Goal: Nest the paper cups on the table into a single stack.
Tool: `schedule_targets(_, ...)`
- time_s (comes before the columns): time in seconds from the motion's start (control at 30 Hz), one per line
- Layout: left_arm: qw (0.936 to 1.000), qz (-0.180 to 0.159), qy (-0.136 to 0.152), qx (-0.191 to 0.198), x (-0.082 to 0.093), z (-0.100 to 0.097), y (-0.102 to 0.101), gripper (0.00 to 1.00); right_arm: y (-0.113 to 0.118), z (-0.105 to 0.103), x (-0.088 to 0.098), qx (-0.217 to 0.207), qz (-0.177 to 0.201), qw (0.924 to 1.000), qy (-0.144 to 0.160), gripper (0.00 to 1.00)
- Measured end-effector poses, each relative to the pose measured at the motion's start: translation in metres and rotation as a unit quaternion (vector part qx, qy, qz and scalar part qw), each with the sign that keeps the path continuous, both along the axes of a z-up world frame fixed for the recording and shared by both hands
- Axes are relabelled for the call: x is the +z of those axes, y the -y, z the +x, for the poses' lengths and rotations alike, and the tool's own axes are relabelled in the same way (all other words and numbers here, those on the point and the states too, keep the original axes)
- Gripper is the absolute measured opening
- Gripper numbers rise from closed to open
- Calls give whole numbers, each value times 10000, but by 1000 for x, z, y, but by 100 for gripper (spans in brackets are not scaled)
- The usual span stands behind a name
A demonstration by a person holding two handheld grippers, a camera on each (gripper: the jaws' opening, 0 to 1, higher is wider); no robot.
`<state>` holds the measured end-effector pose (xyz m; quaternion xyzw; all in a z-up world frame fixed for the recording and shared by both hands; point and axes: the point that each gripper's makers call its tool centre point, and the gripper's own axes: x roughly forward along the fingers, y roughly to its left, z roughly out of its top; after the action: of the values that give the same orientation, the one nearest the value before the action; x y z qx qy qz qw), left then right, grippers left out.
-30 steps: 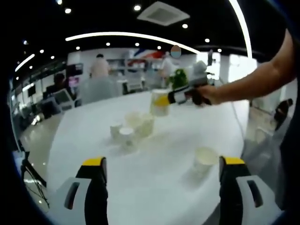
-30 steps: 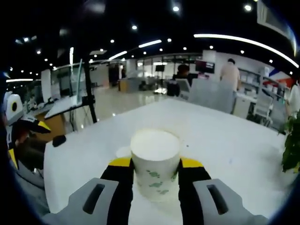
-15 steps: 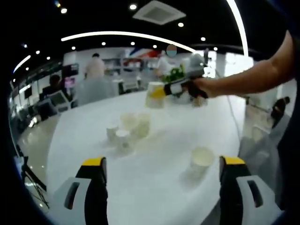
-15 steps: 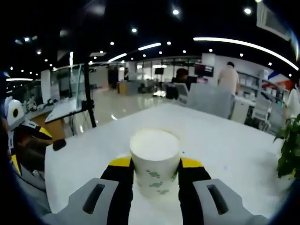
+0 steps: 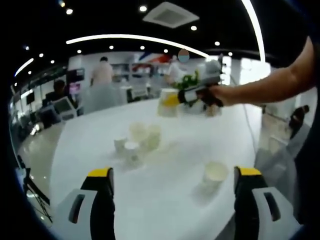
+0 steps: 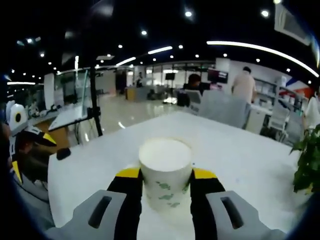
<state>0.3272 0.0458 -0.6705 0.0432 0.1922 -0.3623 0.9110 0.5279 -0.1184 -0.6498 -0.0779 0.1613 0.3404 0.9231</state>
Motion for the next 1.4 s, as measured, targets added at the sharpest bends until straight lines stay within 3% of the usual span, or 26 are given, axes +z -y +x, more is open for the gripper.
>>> schedule_targets(0.53,9998,-127,-75,138,2,2,0,99,-4,-21,6,190,96,9998,34,34)
schedule_targets(0.67,9998,-67,186,66,8,2,3,99,-5,-26,8,245,125,9996,29,34)
schedule_targets(1.17,9997,-207,22,93,4,6,11,99,-5,-40,18,290,306,9991,-11,34)
schedule_targets(1.4,9996,-261,-94,39,4,5,17,98,-13,-54,18,532,54,9985,139,34)
